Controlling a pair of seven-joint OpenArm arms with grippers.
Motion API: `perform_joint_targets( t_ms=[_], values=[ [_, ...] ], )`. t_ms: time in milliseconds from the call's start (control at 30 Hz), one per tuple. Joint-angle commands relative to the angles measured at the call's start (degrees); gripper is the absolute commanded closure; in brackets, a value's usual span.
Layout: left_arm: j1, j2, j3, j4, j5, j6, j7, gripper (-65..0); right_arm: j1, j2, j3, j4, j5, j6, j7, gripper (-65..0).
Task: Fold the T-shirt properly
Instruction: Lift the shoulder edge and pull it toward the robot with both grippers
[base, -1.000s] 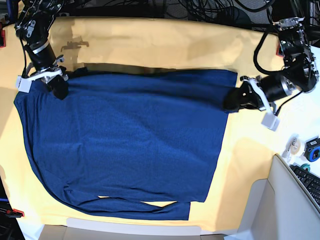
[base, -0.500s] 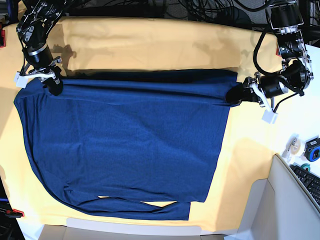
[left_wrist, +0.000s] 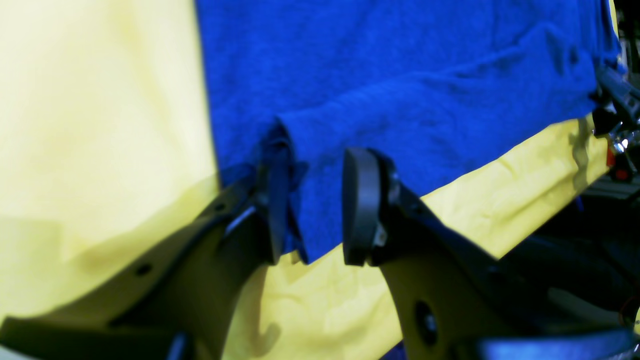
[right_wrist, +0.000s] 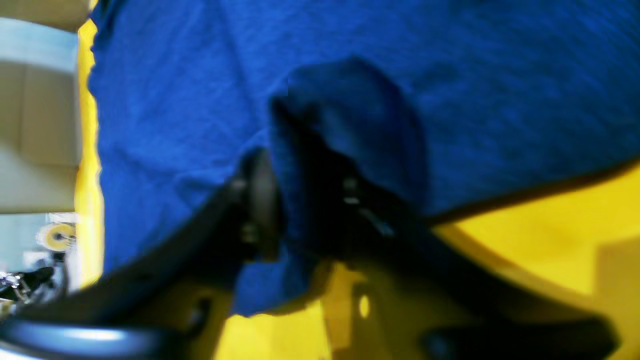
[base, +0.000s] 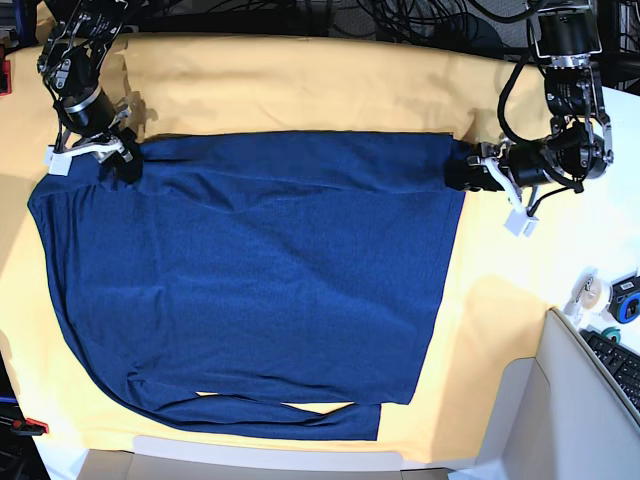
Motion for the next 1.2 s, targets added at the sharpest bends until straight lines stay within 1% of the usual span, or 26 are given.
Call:
perform_joint_targets(
  t_ms=[0,67,133,200,300,400,433,467,533,567,600,733,833,1000,1033,1100,1167],
  values=[
    [-0.68,-1.04,-0.15,0.84,-0.93,-0.17,-0.33,-18.5,0.16,0.61,-0.09,0.94,-0.43,0.21,0.15,-26.3],
    [-0.68,-1.04,-0.06,0.84,-0.93,-0.17,-0.24,-18.5,0.16,0.61,-0.09,1.12,-0.17,0.21,0.15,-34.1],
    [-0.68,-1.04,-0.24,0.84,-0.93,-0.17,-0.24,-18.5,0.25,0.70,0.09,1.12,-0.17,0.21,0.15,-39.0],
    [-0.68,-1.13,-0.41,0.84,-0.93,-0.17,-0.24,-18.5,0.51,1.22,0.18,1.38,-0.17,0.21,0.15,-40.2],
    [-0.68,-1.13,-0.41,0.84,-0.93,-0.17,-0.24,-18.5,0.34,3.16,0.18,4.20,-0.17,0.21,0.15,-40.3],
    [-0.60,-1.13,-0.41,0.84,-0.93,-0.17,-0.24,-18.5,0.25,3.42,0.18,7.80,-0.43,0.04,0.15,-40.3],
    [-0.51,-1.13,-0.41,0.84,-0.93,-0.17,-0.24,-18.5,0.16,3.42,0.18,8.86,-0.43,-0.93,0.15,-40.3],
    [-0.51,-1.13,-0.41,0.84,-0.93,-0.17,-0.24,-18.5,-0.10,3.42,0.26,9.91,-0.43,-2.69,0.15,-40.3],
    [-0.51,-1.13,-0.41,0.84,-0.93,-0.17,-0.24,-18.5,-0.63,3.95,0.26,12.55,-0.43,-7.96,0.15,-40.3],
    [-0.51,-1.13,-0.41,0.84,-0.93,-0.17,-0.24,-18.5,-0.72,4.12,0.09,13.43,-0.43,-9.81,0.15,-40.3],
    [-0.51,-1.13,-0.33,0.84,-0.93,-0.17,-0.24,-18.5,-1.07,4.12,0.09,13.96,-0.43,-11.04,0.15,-40.3],
    [-0.42,-1.13,-0.24,0.84,-0.93,-0.17,-0.24,-18.5,-1.42,4.30,0.79,14.31,-0.43,-14.29,0.24,-40.2],
    [-0.42,-1.13,-0.24,0.84,-0.93,-0.17,-0.24,-18.5,-2.04,4.04,4.31,14.13,-0.52,-17.28,0.15,-40.2],
    [-0.33,-1.13,-0.15,0.84,-0.93,-0.17,-0.24,-18.5,-2.21,3.68,9.32,14.13,-0.43,-18.86,0.15,-40.2],
    [-0.33,-1.13,-0.15,0.84,-0.93,-0.17,-0.24,-18.5,-2.30,3.16,10.37,14.04,-0.43,-18.86,0.15,-40.2],
    [-0.33,-1.13,-0.15,0.84,-0.93,-0.17,-0.24,-18.5,-2.39,0.78,12.75,13.52,-0.25,-18.86,0.33,-40.2],
    [-0.33,-1.13,-0.15,0.84,-0.93,-0.17,-0.24,-18.5,-2.21,-0.89,14.42,12.29,-0.25,-18.86,0.24,-40.2]
  ],
)
